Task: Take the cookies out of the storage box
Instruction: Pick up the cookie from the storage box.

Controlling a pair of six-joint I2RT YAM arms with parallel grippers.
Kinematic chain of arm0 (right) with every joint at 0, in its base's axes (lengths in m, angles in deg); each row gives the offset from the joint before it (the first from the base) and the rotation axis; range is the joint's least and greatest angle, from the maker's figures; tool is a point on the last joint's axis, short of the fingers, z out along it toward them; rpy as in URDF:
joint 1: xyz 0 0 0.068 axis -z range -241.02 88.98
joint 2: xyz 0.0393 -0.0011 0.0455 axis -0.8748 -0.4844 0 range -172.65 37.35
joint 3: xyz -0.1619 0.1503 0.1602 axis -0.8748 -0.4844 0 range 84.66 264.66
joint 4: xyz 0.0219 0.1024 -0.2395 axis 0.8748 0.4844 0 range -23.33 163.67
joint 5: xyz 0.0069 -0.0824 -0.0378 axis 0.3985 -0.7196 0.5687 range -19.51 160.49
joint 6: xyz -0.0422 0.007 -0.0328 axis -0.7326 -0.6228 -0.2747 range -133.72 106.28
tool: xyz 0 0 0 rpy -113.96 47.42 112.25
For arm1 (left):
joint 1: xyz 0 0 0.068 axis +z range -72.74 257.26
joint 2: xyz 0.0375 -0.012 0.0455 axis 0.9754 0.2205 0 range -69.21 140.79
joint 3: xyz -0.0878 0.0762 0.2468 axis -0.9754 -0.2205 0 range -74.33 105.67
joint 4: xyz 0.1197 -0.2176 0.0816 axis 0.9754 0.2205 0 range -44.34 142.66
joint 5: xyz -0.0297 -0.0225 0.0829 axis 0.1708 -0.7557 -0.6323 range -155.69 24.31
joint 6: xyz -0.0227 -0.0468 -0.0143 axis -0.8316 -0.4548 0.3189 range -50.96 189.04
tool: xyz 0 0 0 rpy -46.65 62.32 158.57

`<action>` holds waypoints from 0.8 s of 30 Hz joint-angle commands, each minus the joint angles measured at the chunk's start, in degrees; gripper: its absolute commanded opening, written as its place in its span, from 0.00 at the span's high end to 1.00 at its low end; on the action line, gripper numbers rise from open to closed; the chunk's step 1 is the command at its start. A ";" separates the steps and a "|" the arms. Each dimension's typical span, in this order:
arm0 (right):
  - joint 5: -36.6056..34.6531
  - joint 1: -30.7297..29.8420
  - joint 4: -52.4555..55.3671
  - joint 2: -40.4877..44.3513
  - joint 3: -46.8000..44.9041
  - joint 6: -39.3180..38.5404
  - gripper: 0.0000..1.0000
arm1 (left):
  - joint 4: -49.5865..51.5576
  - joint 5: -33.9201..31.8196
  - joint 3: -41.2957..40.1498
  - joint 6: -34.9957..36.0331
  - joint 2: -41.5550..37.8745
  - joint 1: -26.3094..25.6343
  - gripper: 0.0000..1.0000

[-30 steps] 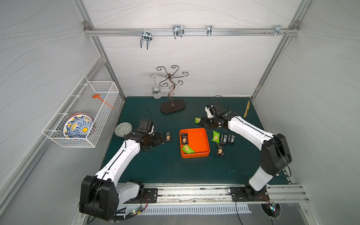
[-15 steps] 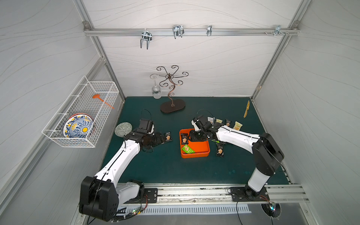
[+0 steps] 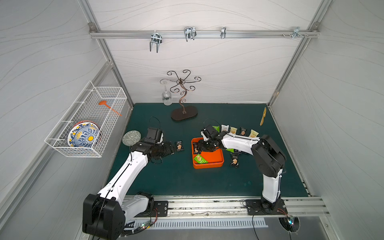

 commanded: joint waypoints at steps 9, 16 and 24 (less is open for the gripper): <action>1.06 0.07 0.17 -4.61 3.86 0.51 0.41 | -0.04 -0.96 0.92 1.28 -0.81 0.30 0.27; 2.23 0.08 -0.55 -6.50 4.54 1.43 0.46 | 0.22 -1.12 1.00 1.48 -0.90 0.32 0.27; 5.50 0.12 -3.07 -6.90 3.93 3.08 0.62 | 0.58 -1.66 0.83 1.66 -1.19 0.32 0.27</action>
